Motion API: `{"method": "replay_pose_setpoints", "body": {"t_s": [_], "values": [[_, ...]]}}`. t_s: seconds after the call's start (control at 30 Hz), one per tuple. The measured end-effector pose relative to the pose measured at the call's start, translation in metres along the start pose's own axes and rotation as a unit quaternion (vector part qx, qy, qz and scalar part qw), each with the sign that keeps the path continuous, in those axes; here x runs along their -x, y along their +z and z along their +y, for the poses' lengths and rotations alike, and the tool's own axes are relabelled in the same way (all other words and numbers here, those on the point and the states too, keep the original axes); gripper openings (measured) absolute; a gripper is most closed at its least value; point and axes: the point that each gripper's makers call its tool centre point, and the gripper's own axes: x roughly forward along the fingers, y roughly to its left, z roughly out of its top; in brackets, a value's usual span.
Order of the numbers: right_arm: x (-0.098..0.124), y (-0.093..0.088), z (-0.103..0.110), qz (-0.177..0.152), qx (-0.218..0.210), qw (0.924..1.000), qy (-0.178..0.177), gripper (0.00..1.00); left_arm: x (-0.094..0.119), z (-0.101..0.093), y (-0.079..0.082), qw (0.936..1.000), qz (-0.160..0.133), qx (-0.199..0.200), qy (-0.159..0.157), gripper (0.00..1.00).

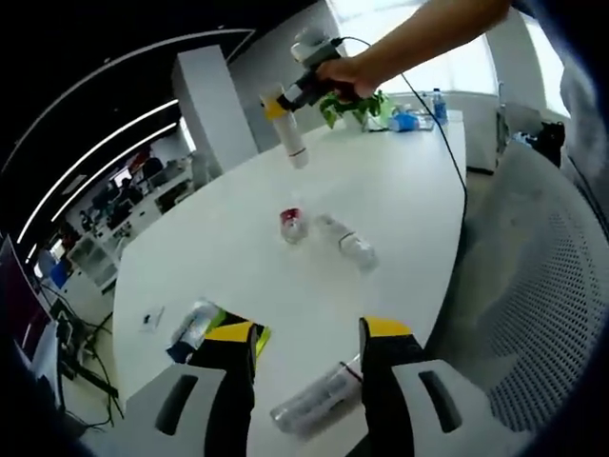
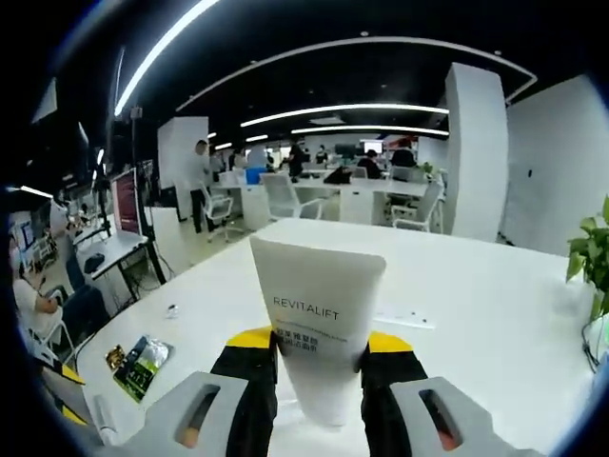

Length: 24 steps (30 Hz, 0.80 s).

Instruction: Arrange the skincare products in the storage area until every visible bottle or jar stands upright without overlapping.

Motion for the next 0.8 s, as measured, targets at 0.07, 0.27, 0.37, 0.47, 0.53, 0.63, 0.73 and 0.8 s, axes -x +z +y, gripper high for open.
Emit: {"method": "replay_pose_setpoints", "body": {"t_s": [0.07,0.27,0.37,0.47,0.53,0.63,0.73,0.8], "values": [[-0.005,-0.004,-0.005,0.001,-0.001,1.0000,0.000,0.27,0.000,0.001,0.000,1.0000,0.000,0.000,0.002,0.39],[-0.016,-0.017,-0.016,0.007,-0.006,1.0000,-0.001,0.28,-0.002,-0.002,-0.003,1.0000,0.007,-0.001,-0.004,0.39],[-0.021,-0.023,-0.021,0.011,-0.007,0.9999,-0.001,0.28,-0.002,-0.002,-0.005,0.9999,0.013,0.000,-0.005,0.39],[-0.025,-0.031,-0.027,0.014,-0.010,0.9998,0.002,0.28,-0.003,-0.002,-0.006,0.9998,0.016,0.002,-0.008,0.39],[-0.026,-0.035,-0.031,0.017,-0.014,0.9998,0.000,0.28,-0.004,-0.002,-0.007,0.9998,0.019,0.002,-0.009,0.39],[-0.029,-0.041,-0.039,0.021,-0.014,0.9997,-0.006,0.28,-0.004,-0.002,-0.007,0.9997,0.020,0.004,-0.011,0.40],[-0.031,-0.045,-0.044,0.023,-0.014,0.9996,-0.008,0.28,-0.005,-0.003,-0.008,0.9997,0.022,0.007,-0.012,0.40],[-0.033,-0.048,-0.046,0.026,-0.012,0.9995,-0.010,0.28,-0.005,-0.004,-0.009,0.9996,0.024,0.007,-0.014,0.39]]}}
